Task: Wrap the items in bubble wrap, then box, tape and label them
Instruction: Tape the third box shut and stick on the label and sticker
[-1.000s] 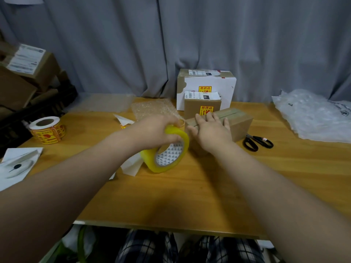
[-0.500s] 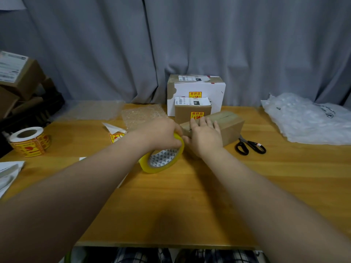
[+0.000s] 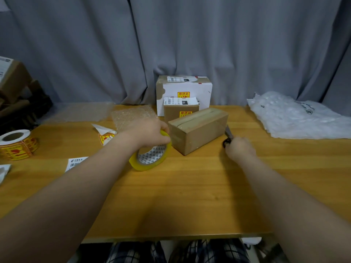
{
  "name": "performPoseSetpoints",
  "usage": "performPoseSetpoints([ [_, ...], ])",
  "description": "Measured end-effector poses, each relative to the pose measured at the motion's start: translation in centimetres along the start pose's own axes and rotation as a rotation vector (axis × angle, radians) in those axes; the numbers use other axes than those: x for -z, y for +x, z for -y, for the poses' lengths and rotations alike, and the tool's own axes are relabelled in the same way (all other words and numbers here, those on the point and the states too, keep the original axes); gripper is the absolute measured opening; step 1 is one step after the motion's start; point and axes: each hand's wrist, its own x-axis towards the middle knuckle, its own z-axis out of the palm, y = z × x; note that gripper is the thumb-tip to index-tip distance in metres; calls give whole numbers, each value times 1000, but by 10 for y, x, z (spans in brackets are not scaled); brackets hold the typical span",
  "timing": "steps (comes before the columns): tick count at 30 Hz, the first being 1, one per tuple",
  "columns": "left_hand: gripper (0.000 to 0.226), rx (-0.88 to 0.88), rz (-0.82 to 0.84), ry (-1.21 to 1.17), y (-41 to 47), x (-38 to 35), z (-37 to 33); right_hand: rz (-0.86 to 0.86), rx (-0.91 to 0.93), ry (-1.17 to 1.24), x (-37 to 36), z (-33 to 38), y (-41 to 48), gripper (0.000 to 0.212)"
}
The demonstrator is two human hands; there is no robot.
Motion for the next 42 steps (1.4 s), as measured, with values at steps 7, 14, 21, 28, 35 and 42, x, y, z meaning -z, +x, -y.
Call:
performPoseSetpoints([
  [7,31,19,-18,-25,-5,3,-2,173,-106,74,17,-7,4,79],
  [14,33,44,-48,-74,-12,1,1,119,-100,1061,40,-16,-44,54],
  [21,35,32,-46,-45,-13,3,6,-13,458,784,51,66,-71,24],
  [28,36,-31,-46,-101,-13,3,17,-168,548,89,39,130,-48,48],
  [35,33,-64,-8,-128,-10,4,22,-151,528,-1,12,125,-36,43],
  [42,36,-68,132,54,-6,9,20,-142,507,137,14,117,-26,44],
])
